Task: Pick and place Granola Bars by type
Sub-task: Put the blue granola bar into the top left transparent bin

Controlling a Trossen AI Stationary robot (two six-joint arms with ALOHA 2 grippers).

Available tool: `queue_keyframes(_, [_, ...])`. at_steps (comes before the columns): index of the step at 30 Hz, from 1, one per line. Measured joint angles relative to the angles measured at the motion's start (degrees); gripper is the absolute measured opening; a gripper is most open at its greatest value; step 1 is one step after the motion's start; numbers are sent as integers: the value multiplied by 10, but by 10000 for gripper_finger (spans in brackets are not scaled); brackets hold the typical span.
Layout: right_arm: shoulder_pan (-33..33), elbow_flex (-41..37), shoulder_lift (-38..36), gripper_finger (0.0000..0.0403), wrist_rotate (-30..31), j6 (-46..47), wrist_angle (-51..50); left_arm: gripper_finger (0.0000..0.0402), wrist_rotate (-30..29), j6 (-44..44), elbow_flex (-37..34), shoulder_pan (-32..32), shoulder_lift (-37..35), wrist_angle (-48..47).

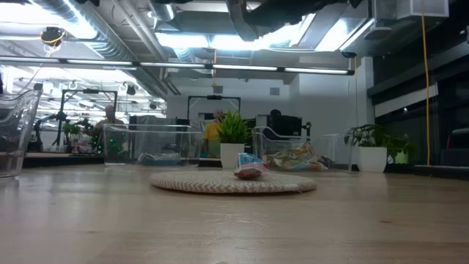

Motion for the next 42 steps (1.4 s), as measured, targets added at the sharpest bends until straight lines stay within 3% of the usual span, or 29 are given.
queue_keyframes(15, [-3,0,0,13,0,-2,-4,180,0,-14,0,8,2,35])
queue_keyframes(29, [-14,0,0,13,0,3,-10,28,-8,-16,0,8,2,45])
queue_keyframes(42, [-15,1,-1,20,3,-20,-27,12,-47,-10,0,8,2,46])
